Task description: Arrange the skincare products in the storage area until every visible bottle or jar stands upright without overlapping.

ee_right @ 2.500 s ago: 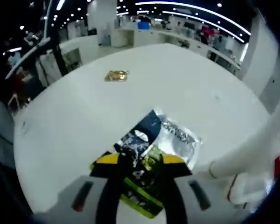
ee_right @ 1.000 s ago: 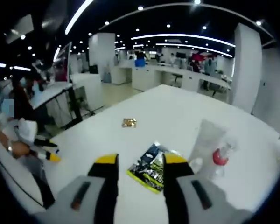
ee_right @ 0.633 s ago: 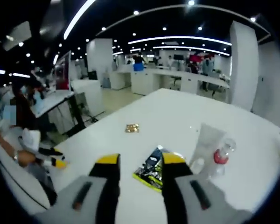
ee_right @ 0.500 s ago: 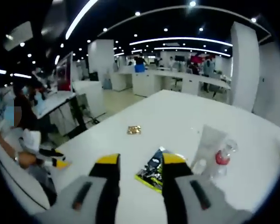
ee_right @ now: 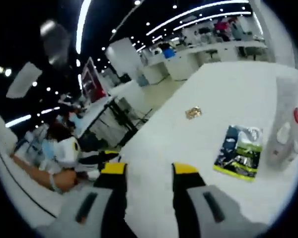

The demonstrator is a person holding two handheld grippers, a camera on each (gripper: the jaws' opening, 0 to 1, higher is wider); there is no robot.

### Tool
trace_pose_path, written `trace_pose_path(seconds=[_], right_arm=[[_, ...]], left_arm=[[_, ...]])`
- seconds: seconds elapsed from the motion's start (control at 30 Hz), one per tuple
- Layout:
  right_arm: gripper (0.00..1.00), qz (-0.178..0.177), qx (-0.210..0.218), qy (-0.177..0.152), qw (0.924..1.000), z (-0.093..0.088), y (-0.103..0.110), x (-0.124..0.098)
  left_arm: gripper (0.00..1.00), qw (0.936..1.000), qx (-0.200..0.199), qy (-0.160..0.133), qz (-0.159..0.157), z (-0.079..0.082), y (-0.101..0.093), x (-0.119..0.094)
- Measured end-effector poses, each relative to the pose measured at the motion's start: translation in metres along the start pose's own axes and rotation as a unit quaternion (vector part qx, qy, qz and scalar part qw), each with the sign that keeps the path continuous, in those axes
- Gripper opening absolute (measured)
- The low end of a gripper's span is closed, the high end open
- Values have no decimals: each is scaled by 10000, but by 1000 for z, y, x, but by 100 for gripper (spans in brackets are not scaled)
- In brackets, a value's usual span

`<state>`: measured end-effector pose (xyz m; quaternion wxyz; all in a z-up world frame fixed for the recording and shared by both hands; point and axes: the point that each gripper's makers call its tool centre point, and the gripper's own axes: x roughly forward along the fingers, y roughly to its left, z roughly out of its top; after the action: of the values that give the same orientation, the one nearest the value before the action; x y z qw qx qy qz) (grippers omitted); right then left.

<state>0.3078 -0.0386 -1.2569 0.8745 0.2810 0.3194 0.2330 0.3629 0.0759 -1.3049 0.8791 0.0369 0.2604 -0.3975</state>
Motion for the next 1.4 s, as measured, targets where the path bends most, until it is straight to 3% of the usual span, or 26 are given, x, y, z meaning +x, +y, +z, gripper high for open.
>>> trace_pose_path(seconds=[0.07,0.17,0.27,0.3,0.47,0.6,0.67,0.77,0.87,0.93,1.0,1.07,1.13,1.17,1.23,1.3,1.33,1.4], right_arm=[[34,299,406,32,9987,-5,11,5],[33,493,567,-142,9971,-1,18,7],[29,648,761,-548,9935,10,23,3],[29,681,798,-533,9931,8,24,2],[28,725,990,-378,9917,0,23,2],[23,872,1313,-524,9861,6,26,-5],[18,863,1363,-618,9850,8,24,-7],[10,879,1445,-559,9840,3,23,-6],[1,969,1509,-412,9829,-1,27,-8],[1,945,1402,-407,9848,-1,26,-12],[0,948,1388,-425,9849,-2,24,-17],[0,1126,1527,-494,9806,4,23,-24],[0,1252,1549,-547,9784,9,23,-29],[0,1349,1572,-527,9769,11,24,-31],[0,1452,1538,-331,9768,12,26,-36],[0,1740,1299,-101,9761,11,37,-43],[0,1714,1167,-101,9782,12,37,-44],[0,1783,1029,-100,9785,14,39,-48]], left_arm=[[41,10000,-4,-18,-86,10,-11,-2],[41,9979,184,-262,-568,33,-43,-2],[41,9952,157,-308,-911,40,-63,-2],[41,9942,194,-325,-1002,43,-70,-3],[41,9894,573,-398,-1271,47,-92,-7],[41,9827,956,-338,-1551,46,-111,-10],[41,9760,1363,-281,-1674,45,-121,-11],[41,9715,1480,-370,-1813,53,-134,-13],[41,9682,1687,-238,-1834,50,-141,-10],[41,9702,1469,-297,-1903,52,-142,-10],[42,9689,1274,-178,-2114,47,-144,-12],[43,9656,1243,-351,-2257,50,-142,-17],[44,9668,1010,-455,-2304,53,-138,-19],[43,9666,525,-498,-2457,56,-138,-20],[37,9605,-408,-432,-2719,58,-136,-23],[30,9516,-839,-513,-2910,64,-136,-24],[30,9496,-847,-579,-2962,66,-138,-25],[28,9311,-1100,-387,-3457,66,-154,-30]])
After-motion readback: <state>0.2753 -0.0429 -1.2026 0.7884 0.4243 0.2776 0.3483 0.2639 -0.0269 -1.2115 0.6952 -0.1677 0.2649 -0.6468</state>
